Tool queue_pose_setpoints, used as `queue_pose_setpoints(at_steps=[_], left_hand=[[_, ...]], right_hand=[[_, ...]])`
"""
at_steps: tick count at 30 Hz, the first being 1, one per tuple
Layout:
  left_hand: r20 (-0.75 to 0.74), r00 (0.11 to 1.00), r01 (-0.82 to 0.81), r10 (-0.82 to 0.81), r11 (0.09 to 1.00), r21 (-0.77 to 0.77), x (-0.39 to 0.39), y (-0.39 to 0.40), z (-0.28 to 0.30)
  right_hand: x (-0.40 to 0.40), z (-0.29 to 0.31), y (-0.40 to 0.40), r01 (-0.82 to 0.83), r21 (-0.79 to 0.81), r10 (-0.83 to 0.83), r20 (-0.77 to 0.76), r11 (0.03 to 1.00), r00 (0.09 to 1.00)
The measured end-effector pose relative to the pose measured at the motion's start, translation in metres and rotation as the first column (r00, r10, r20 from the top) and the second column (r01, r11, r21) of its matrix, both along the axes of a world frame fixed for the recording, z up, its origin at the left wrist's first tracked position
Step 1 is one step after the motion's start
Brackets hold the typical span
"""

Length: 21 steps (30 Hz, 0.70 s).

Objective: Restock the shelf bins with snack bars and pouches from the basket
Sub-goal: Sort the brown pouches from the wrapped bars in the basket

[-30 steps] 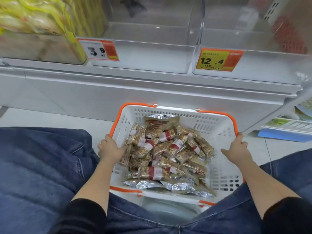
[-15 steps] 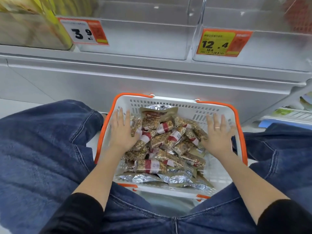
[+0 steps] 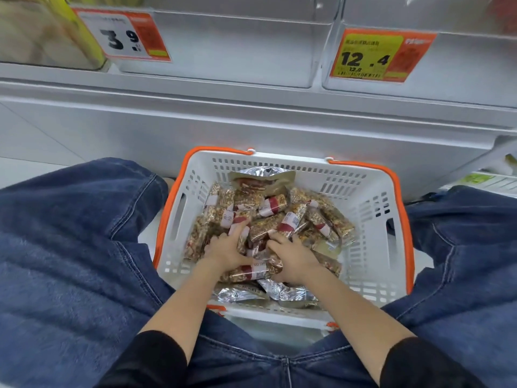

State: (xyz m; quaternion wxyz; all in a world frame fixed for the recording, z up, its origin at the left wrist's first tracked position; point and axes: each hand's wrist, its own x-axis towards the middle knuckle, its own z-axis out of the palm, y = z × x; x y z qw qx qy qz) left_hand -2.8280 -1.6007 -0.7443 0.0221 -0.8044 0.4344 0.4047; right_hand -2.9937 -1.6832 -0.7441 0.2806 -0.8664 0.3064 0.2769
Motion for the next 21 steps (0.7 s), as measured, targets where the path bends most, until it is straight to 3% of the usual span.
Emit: queue_pose_setpoints(at_steps=[3,8,10,12,15,17,19,21], left_hand=[[-0.034,0.999,-0.012,0.01,0.999,-0.038,0.003,-0.001,0.003],[-0.358,0.896,-0.297,0.264,0.954,-0.04,0.0,-0.001,0.018],[-0.431,0.827,-0.391,0.362,0.92,0.021,0.002,0.001,0.024],[-0.472,0.776,-0.444,0.419,0.894,0.063,0.001,-0.001,0.028],[-0.526,0.713,-0.522,0.464,0.852,0.044,0.0,-0.004,0.035],[-0.602,0.634,-0.575,0.486,0.816,0.054,-0.001,-0.006,0.039],[-0.624,0.645,-0.561,0.441,0.828,0.006,-0.002,-0.008,0.044],[-0.611,0.701,-0.524,0.368,0.847,-0.091,-0.002,-0.011,0.049]], right_hand=[[-0.007,0.002,0.0,0.039,-0.028,-0.037,0.058,0.999,0.998],[-0.008,0.004,0.0,0.107,-0.113,-0.081,0.209,0.988,0.974],[-0.006,0.008,-0.003,0.261,-0.076,-0.224,0.319,0.962,0.921],[-0.002,0.011,-0.005,0.46,0.072,-0.45,0.383,0.885,0.806],[0.006,0.022,-0.005,0.64,0.413,-0.761,0.372,0.648,0.531],[0.012,0.03,-0.004,0.62,0.689,-0.919,0.192,0.376,0.343],[0.017,0.035,-0.004,0.503,0.86,-0.968,-0.044,0.089,0.247],[0.021,0.038,-0.003,0.435,0.9,-0.965,-0.146,-0.037,0.22]])
